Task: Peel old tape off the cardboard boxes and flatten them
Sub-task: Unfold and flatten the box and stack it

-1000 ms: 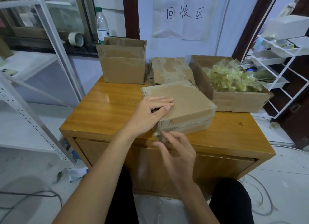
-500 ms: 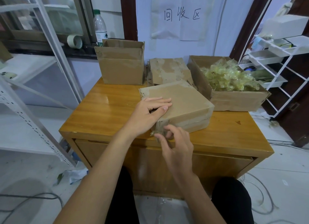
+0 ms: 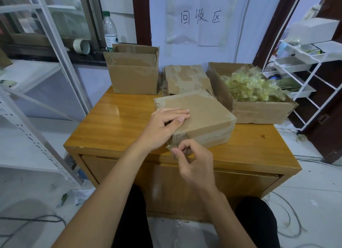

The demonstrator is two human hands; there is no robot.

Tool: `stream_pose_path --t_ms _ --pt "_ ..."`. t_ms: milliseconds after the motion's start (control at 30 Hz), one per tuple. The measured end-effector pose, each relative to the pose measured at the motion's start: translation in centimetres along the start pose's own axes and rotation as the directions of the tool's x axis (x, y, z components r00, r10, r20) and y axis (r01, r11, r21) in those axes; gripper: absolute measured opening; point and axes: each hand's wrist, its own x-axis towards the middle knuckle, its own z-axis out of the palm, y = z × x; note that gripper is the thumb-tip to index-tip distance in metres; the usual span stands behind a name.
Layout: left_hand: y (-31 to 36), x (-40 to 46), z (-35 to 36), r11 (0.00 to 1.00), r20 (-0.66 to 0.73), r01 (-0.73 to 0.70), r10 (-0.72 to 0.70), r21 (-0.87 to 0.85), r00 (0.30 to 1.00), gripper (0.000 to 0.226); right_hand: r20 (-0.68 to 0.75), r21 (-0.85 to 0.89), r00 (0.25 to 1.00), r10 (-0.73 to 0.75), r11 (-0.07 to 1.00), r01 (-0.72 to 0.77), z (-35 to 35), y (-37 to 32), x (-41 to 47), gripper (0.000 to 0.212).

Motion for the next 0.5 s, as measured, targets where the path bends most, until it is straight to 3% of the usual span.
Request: stream_pose_path --t_ms 133,233,500 --pt "-0.1 -0.1 0.0 1.0 -0.013 -0.005 0.005 0.006 1.0 0.033 0.035 0.122 0.997 0.062 0.99 -0.066 -0.4 -0.5 -0.1 0.022" --pt "0.0 -0.1 0.0 1.0 -0.009 -0.006 0.006 0.006 1.0 0.032 0.008 0.118 0.998 0.057 0.991 -0.058 -0.4 -0.5 -0.4 0.027" --pt "0.2 0.1 -0.1 1.0 0.017 0.008 -0.008 0.02 1.0 0.028 -0.28 -0.052 0.958 0.056 0.996 -0.073 4.4 -2.5 -2.2 0.013"
